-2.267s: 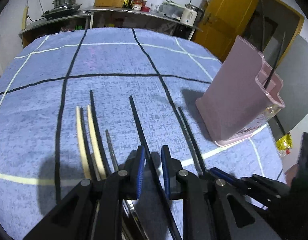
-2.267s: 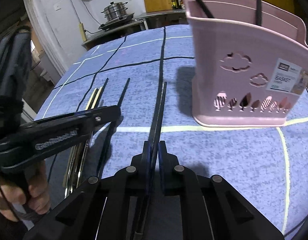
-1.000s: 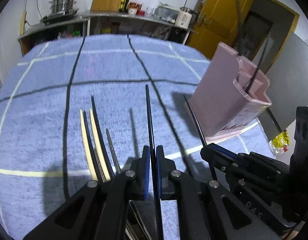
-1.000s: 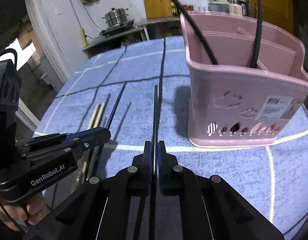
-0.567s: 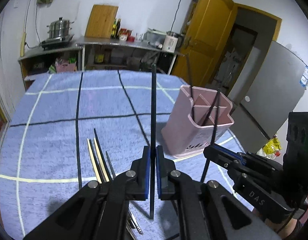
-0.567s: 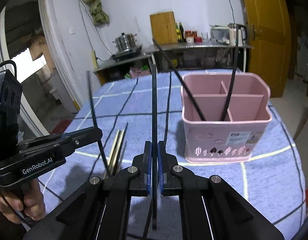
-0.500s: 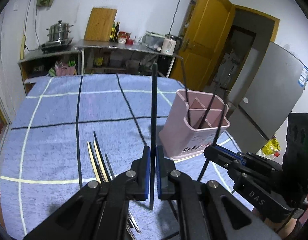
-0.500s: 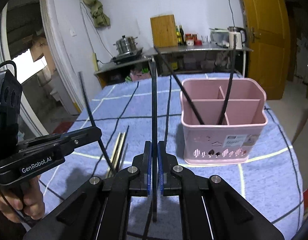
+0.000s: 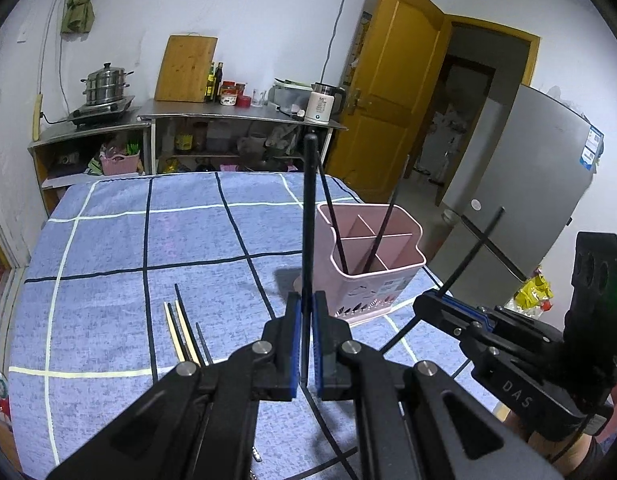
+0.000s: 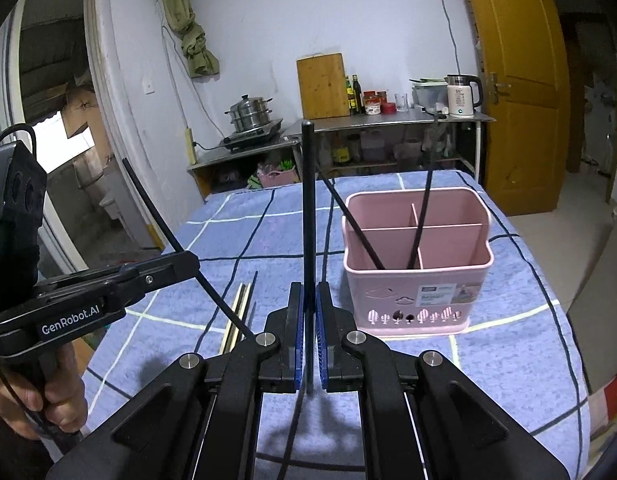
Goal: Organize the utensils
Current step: 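Lift both black chopsticks upright and carry them over the pink basket, then lower both chopsticks into the basket and open both tools, then move both tools back over the remaining chopsticks on the cloth, then close the left tool on a metal-tipped chopstick while the right tool grasps another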
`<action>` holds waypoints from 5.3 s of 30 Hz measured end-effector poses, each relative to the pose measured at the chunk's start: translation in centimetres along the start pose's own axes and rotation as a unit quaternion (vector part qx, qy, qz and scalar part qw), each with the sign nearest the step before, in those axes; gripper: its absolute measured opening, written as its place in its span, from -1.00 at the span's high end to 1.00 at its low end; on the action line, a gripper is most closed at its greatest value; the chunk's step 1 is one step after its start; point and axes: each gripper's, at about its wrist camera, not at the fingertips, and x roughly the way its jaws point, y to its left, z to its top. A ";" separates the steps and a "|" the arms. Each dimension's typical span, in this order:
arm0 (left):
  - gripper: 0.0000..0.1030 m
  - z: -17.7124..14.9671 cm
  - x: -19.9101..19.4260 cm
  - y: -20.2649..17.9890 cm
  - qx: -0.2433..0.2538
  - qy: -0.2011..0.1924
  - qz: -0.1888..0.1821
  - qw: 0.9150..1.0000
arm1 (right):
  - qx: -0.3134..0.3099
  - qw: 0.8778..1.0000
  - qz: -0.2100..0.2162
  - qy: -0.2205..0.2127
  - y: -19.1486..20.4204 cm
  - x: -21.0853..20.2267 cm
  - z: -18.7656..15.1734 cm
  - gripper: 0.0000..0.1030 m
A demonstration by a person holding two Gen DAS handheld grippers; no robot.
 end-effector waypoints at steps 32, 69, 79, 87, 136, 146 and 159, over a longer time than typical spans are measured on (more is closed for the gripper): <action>0.89 10.4 2.7 -4.8 0.025 -0.052 -0.047 0.997 | 0.031 0.993 -0.031 -0.108 -6.4 -3.0 10.4 0.89; 0.52 7.3 5.7 -1.8 0.014 -0.027 -0.043 0.999 | 0.037 0.996 -0.067 -0.053 -8.3 2.6 6.5 0.64; 0.51 6.6 0.9 1.1 0.006 -0.062 -0.011 0.998 | 0.029 0.993 -0.074 -0.090 -7.2 -1.1 6.3 0.47; 0.51 3.4 -1.0 5.3 -0.018 -0.058 0.041 0.997 | 0.018 0.994 -0.050 -0.099 -5.1 -2.9 4.8 0.47; 0.79 -8.9 9.8 11.5 -0.078 0.098 0.086 0.988 | -0.014 0.995 0.047 0.084 1.6 8.5 -4.8 0.47; 0.82 -9.8 7.7 13.8 -0.112 0.081 0.068 0.988 | -0.028 0.990 0.076 0.114 4.0 12.1 -5.4 0.47; 0.83 -9.2 7.2 14.5 -0.099 0.068 0.060 0.991 | -0.036 0.983 0.079 0.162 6.2 18.7 -5.5 0.49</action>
